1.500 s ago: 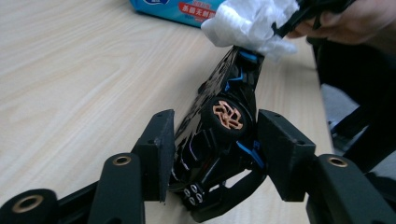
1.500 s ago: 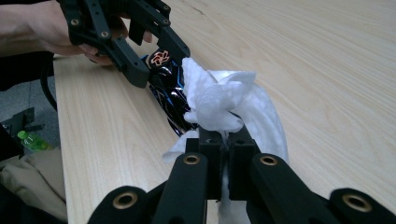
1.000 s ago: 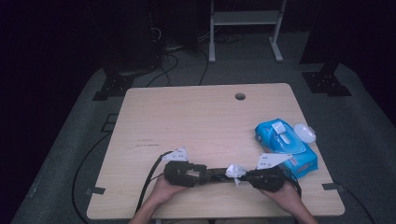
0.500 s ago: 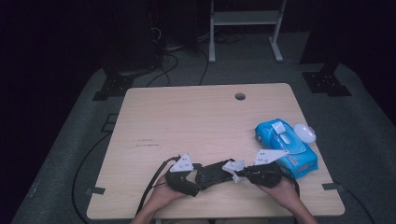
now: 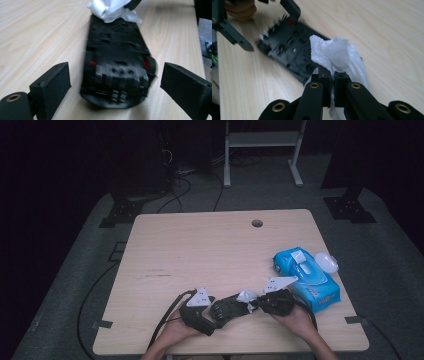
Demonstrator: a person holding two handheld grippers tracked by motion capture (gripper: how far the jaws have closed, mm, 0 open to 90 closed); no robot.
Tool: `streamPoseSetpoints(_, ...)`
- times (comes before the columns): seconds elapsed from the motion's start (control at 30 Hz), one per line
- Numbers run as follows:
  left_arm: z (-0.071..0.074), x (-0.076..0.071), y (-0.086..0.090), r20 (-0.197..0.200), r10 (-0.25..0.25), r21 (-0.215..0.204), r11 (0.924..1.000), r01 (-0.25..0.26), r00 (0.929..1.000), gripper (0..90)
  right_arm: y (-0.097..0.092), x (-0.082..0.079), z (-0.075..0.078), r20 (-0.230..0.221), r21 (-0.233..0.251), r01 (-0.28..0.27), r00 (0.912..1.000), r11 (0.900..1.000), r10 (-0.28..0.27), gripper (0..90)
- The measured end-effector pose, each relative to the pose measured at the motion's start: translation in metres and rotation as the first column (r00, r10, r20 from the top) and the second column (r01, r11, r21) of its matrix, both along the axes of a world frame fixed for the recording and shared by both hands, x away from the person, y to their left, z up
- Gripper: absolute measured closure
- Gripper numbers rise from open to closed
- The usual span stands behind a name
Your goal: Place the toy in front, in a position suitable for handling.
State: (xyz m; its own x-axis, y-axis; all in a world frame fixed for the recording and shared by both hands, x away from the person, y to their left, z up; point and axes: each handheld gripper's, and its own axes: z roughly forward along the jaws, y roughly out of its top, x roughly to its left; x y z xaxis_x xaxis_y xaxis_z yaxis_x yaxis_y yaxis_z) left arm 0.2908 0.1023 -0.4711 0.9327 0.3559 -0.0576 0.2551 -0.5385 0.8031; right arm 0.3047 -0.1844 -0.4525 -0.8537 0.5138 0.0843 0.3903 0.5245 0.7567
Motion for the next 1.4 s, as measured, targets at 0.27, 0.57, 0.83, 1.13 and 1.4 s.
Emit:
streamPoseSetpoints(0.27, -0.003, 0.005, -0.008, 0.056, 0.017, 0.083, 0.9963, -0.022, 0.9983, 7.7, 0.001, -0.008, -0.002, -0.025, 0.007, -0.026, 0.9993, 0.9996, 0.026, 87.1)
streamPoseSetpoints(0.57, -0.006, 0.011, -0.005, 0.092, -0.008, 0.129, 0.9917, -0.004, 0.9958, 16.1, 0.004, -0.014, -0.003, -0.047, 0.032, -0.062, 0.9969, 0.9976, 0.063, 87.0)
streamPoseSetpoints(0.83, -0.006, 0.013, -0.004, 0.086, -0.018, 0.125, 0.9922, 0.008, 0.9962, 17.1, -0.01, -0.014, -0.002, -0.052, 0.018, -0.018, 0.9985, 0.9997, 0.019, 87.1)
streamPoseSetpoints(1.13, -0.007, 0.013, -0.003, 0.08, -0.018, 0.115, 0.9933, 0.009, 0.9966, 17.1, -0.001, -0.022, 0.011, 0.009, -0.005, -0.083, 0.9965, 0.9965, 0.083, 67.2)
streamPoseSetpoints(1.4, -0.007, 0.013, -0.004, 0.083, -0.031, 0.118, 0.9928, 0.021, 0.9961, 17.5, -0.003, -0.013, 0.014, 0.042, 0.016, -0.032, 0.9987, 0.9994, 0.031, 58.0)
